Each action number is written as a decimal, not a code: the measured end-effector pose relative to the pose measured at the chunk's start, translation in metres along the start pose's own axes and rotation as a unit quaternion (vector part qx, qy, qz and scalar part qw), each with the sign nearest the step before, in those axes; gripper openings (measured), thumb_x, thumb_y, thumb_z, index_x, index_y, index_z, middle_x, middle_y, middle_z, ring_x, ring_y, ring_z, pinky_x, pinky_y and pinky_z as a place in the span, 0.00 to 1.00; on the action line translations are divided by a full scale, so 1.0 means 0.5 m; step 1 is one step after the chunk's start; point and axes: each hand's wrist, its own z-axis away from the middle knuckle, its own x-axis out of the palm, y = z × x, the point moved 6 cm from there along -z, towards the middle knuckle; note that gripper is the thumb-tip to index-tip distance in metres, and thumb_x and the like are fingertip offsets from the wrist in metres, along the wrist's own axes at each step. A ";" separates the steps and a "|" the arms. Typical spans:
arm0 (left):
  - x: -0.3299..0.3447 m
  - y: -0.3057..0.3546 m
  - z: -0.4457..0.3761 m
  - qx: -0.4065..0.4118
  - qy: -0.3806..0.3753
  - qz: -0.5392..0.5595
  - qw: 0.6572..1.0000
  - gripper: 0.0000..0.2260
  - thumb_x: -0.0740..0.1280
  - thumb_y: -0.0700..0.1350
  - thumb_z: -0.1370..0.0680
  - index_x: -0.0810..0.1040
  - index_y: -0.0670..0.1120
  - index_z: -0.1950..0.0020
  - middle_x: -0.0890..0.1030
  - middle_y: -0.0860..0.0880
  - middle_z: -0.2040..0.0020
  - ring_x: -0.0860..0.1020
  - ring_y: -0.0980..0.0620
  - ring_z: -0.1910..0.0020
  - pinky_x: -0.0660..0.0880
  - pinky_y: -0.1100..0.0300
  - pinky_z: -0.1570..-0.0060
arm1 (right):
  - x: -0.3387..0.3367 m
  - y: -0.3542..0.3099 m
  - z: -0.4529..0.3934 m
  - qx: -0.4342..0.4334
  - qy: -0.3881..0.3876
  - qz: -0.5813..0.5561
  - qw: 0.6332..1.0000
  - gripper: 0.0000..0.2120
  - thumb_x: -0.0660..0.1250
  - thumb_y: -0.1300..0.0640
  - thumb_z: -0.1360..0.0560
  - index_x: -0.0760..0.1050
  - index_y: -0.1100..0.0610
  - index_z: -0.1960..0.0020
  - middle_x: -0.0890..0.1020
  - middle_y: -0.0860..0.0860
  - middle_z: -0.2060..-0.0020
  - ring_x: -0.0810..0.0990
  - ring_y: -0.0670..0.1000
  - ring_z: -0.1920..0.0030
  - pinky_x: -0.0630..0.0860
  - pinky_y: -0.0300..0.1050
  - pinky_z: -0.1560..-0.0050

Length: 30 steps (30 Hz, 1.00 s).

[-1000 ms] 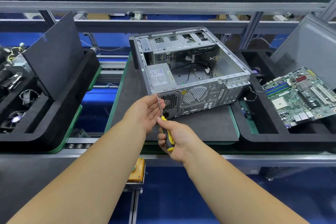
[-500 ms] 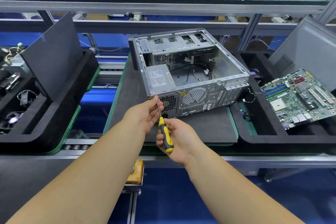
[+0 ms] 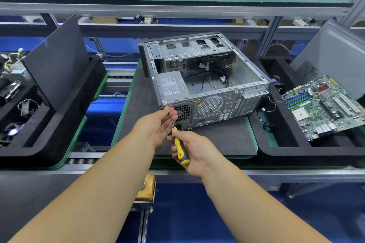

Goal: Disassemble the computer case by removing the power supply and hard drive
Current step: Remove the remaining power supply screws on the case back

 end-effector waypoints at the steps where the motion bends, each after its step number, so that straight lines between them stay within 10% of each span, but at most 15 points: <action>1: 0.000 0.000 0.001 0.000 0.000 -0.002 1.000 0.07 0.64 0.44 0.18 0.81 0.44 0.52 0.85 0.53 0.66 0.83 0.61 0.69 0.76 0.64 0.70 | 0.001 -0.001 -0.001 -0.004 0.000 0.005 1.000 0.07 0.68 0.57 0.22 0.78 0.60 0.46 0.81 0.54 0.61 0.75 0.47 0.70 0.74 0.38 0.70; 15: 0.005 0.001 -0.001 -0.010 0.024 0.010 1.000 0.05 0.70 0.46 0.22 0.80 0.44 0.53 0.85 0.52 0.67 0.83 0.60 0.68 0.77 0.66 0.69 | -0.006 -0.006 -0.012 -0.047 0.042 0.079 0.995 0.04 0.69 0.57 0.23 0.77 0.58 0.51 0.78 0.54 0.60 0.74 0.52 0.57 0.71 0.45 0.60; 30: 0.003 0.012 0.016 0.030 -0.004 -0.014 0.999 0.05 0.67 0.44 0.20 0.81 0.44 0.53 0.86 0.51 0.63 0.85 0.57 0.64 0.78 0.67 0.69 | -0.051 -0.020 -0.024 -0.088 0.043 0.173 0.980 0.05 0.71 0.59 0.25 0.77 0.56 0.51 0.83 0.52 0.62 0.83 0.49 0.66 0.78 0.43 0.64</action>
